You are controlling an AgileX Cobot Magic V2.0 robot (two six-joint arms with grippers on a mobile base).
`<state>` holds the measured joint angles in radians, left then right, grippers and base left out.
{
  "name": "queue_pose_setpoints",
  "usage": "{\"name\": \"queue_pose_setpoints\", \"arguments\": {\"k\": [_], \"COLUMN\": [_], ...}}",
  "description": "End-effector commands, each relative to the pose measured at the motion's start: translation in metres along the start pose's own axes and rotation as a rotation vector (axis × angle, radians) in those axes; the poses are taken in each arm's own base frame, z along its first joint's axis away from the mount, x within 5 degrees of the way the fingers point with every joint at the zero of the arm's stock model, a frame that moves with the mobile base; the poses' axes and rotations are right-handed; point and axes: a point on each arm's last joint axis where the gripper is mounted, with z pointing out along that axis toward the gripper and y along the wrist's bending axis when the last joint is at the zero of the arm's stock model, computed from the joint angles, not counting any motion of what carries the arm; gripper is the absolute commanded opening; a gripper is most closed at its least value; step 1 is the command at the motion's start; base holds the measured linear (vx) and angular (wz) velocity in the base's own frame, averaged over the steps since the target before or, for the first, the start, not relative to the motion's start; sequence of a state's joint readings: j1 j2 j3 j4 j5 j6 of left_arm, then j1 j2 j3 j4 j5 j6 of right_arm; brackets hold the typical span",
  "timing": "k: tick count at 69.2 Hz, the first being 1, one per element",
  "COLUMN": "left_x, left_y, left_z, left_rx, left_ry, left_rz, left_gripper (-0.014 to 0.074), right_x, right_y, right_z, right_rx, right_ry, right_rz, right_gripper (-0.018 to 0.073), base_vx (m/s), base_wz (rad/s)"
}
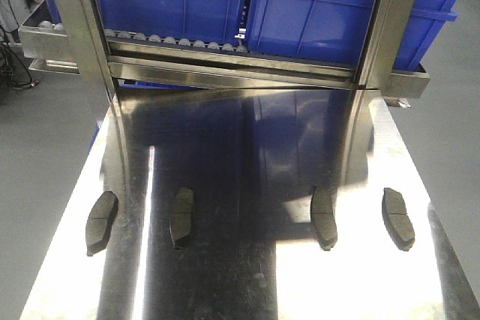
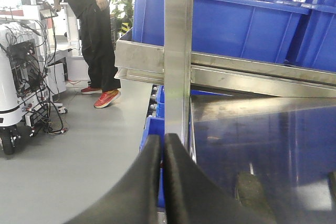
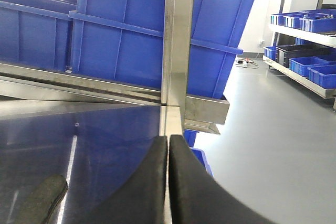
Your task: Move and align brake pads A on conveyor
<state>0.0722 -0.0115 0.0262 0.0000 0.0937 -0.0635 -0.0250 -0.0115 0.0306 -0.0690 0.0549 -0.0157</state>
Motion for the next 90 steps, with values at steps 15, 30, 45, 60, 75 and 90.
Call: {"name": "queue_pose_setpoints", "arguments": {"k": [15, 30, 45, 60, 75, 90], "left_x": [0.000, 0.000, -0.004, -0.015, -0.060, -0.103], "left_y": [0.000, 0.000, -0.001, -0.001, -0.004, -0.007], "left_z": [0.000, 0.000, -0.001, -0.002, -0.002, 0.030], "left_rx": [0.010, 0.010, 0.012, 0.016, 0.016, 0.000], "left_ry": [-0.067, -0.067, -0.085, -0.170, -0.178, 0.159], "left_rz": [-0.007, -0.007, -0.007, 0.007, 0.019, 0.052], "left_gripper": [-0.0006, -0.0006, -0.0006, -0.0006, -0.0006, -0.0006], "right_x": [-0.007, -0.007, -0.007, -0.007, -0.007, -0.007], "right_y": [0.000, 0.000, 0.000, 0.000, 0.000, 0.000], "right_z": [-0.001, -0.001, -0.001, -0.001, -0.001, -0.001], "right_rx": [0.001, 0.001, 0.001, 0.001, 0.001, 0.001], "right_ry": [-0.088, -0.088, -0.088, -0.088, -0.088, -0.088], "right_rz": [-0.005, -0.005, -0.005, -0.005, -0.005, -0.005], "right_gripper": [-0.0010, -0.0010, -0.0010, -0.0010, -0.0010, -0.0010], "base_vx": [0.00, 0.00, 0.00, 0.00, 0.00, 0.00], "base_wz": [0.00, 0.00, 0.00, 0.00, 0.00, 0.00]}}
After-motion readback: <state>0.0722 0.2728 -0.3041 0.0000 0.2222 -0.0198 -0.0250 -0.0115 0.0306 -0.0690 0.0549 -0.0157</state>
